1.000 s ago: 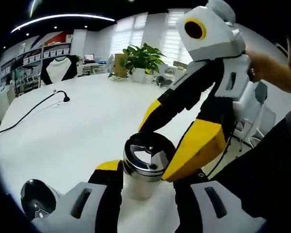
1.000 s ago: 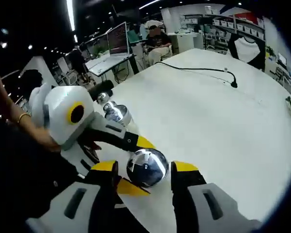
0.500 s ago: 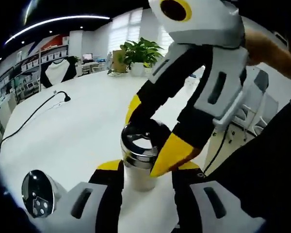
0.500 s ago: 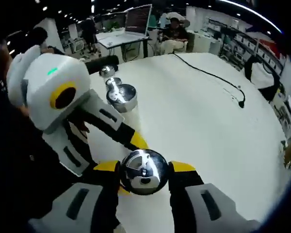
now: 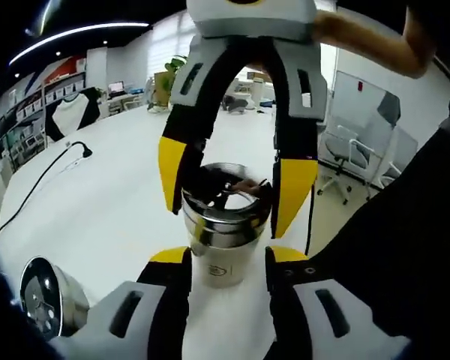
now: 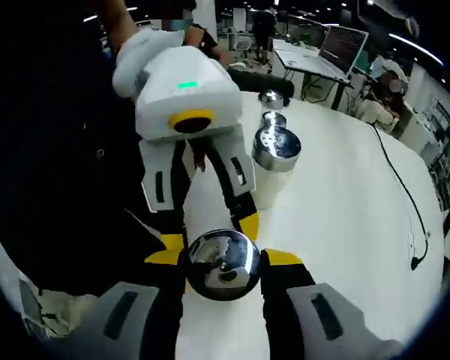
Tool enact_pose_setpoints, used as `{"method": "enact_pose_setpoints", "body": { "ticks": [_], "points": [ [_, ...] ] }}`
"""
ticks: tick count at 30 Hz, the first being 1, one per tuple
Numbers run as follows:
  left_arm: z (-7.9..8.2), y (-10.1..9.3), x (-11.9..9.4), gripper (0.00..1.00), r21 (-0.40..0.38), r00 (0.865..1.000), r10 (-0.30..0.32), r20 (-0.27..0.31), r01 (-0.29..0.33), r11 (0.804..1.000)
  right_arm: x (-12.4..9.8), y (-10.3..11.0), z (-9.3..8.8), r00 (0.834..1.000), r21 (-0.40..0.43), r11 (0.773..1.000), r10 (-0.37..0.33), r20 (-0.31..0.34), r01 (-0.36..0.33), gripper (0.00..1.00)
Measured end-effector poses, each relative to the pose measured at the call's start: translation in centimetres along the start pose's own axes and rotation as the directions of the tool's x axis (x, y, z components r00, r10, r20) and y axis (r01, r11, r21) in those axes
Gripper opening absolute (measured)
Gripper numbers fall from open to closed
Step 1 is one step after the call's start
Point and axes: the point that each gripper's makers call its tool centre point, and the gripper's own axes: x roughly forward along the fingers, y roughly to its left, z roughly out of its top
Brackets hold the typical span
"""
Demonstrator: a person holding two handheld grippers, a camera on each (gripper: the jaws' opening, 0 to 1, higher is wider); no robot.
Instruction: Rotate the seasoning bottle until the label or dispensing opening points toward the visible target arrow and the bottle remains upright within the marked orientation range
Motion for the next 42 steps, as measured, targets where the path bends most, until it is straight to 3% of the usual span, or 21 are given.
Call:
{"method": "enact_pose_setpoints", "body": {
  "ticks": [4, 6, 9, 13, 14, 16, 18, 20, 22, 24, 27, 31, 32, 33, 34, 37, 42],
  "points": [
    [-0.2, 0.6, 0.6, 0.39, -0.006, 1.0, -0.023, 0.009, 0.023, 1.0, 0.0, -0.1, 0.0, 1.0, 0.012, 1.0, -0.007, -0.009, 0.007, 0.38],
    [-0.1, 0.5, 0.7, 0.39, -0.012, 0.999, -0.039, 0.011, 0.039, 0.999, 0.2, -0.2, -0.2, 0.999, 0.102, 0.994, -0.033, -0.015, 0.034, 0.38],
    [0.0, 0.3, 0.7, 0.39, -0.023, 1.0, -0.019, 0.018, 0.02, 1.0, 0.3, -0.6, -0.5, 0.995, 0.247, 0.964, -0.095, -0.013, 0.096, 0.39],
    [0.1, 0.4, 0.7, 0.39, -0.056, 0.999, 0.014, 0.034, -0.012, 0.998, -0.2, -0.8, -0.5, 0.981, 0.396, 0.9, -0.193, -0.006, 0.179, 0.39],
    [0.1, 0.4, 0.8, 0.39, -0.062, 0.999, 0.022, 0.04, -0.02, 0.998, -0.5, -1.0, -0.5, 0.97, 0.45, 0.865, -0.243, -0.01, 0.221, 0.39],
    [0.1, 0.5, 0.9, 0.39, -0.082, 0.998, 0.04, 0.046, -0.036, 0.996, -0.9, -1.0, -0.5, 0.957, 0.501, 0.826, -0.29, -0.015, 0.258, 0.39],
    [0.2, 0.5, 1.0, 0.39, -0.085, 0.998, 0.052, 0.043, -0.048, 0.995, -1.1, -1.3, -0.3, 0.931, 0.597, 0.743, -0.365, -0.017, 0.303, 0.39],
    [0.2, 0.4, 1.1, 0.39, -0.088, 0.997, 0.062, 0.041, -0.058, 0.994, -1.2, -1.5, -0.4, 0.911, 0.657, 0.681, -0.411, -0.021, 0.323, 0.4],
    [0.1, 0.4, 1.2, 0.39, -0.08, 0.997, 0.069, 0.035, -0.066, 0.995, -1.3, -1.6, -0.6, 0.895, 0.685, 0.639, -0.444, -0.044, 0.351, 0.39],
    [0.1, 0.4, 1.2, 0.39, -0.075, 0.997, 0.068, 0.034, -0.065, 0.995, -1.2, -1.5, -0.6, 0.892, 0.651, 0.663, -0.45, -0.051, 0.371, 0.37],
    [0.1, 0.3, 1.1, 0.39, -0.072, 0.998, 0.053, 0.033, -0.051, 0.996, -1.2, -1.4, -0.6, 0.9, 0.631, 0.688, -0.434, -0.037, 0.357, 0.37],
    [-0.1, 0.2, 1.0, 0.38, -0.027, 1.0, 0.001, 0.011, -0.001, 1.0, -1.3, -1.2, -0.6, 0.925, 0.545, 0.775, -0.379, -0.005, 0.32, 0.37],
    [0.0, 0.1, 1.0, 0.38, -0.018, 1.0, -0.011, 0.011, 0.011, 1.0, -1.2, -1.0, -0.4, 0.936, 0.512, 0.806, -0.353, 0.013, 0.297, 0.37],
    [0.1, 0.1, 1.0, 0.38, -0.004, 1.0, -0.026, 0.01, 0.026, 1.0, -1.2, -1.0, -0.4, 0.938, 0.495, 0.818, -0.347, 0.018, 0.293, 0.37],
    [0.2, 0.0, 0.9, 0.38, 0.02, 0.999, -0.045, 0.001, 0.045, 0.999, -1.1, -0.8, -0.4, 0.951, 0.459, 0.85, -0.308, 0.033, 0.26, 0.37],
    [0.3, 0.0, 0.8, 0.38, 0.066, 0.997, -0.075, -0.024, 0.076, 0.995, -1.1, -0.8, -0.4, 0.96, 0.421, 0.878, -0.274, 0.052, 0.227, 0.37],
    [0.3, 0.2, 0.5, 0.38, 0.062, 0.993, -0.116, -0.016, 0.117, 0.991, -0.9, -0.7, -0.2, 0.967, 0.379, 0.904, -0.242, 0.078, 0.196, 0.37]
  ]
}}
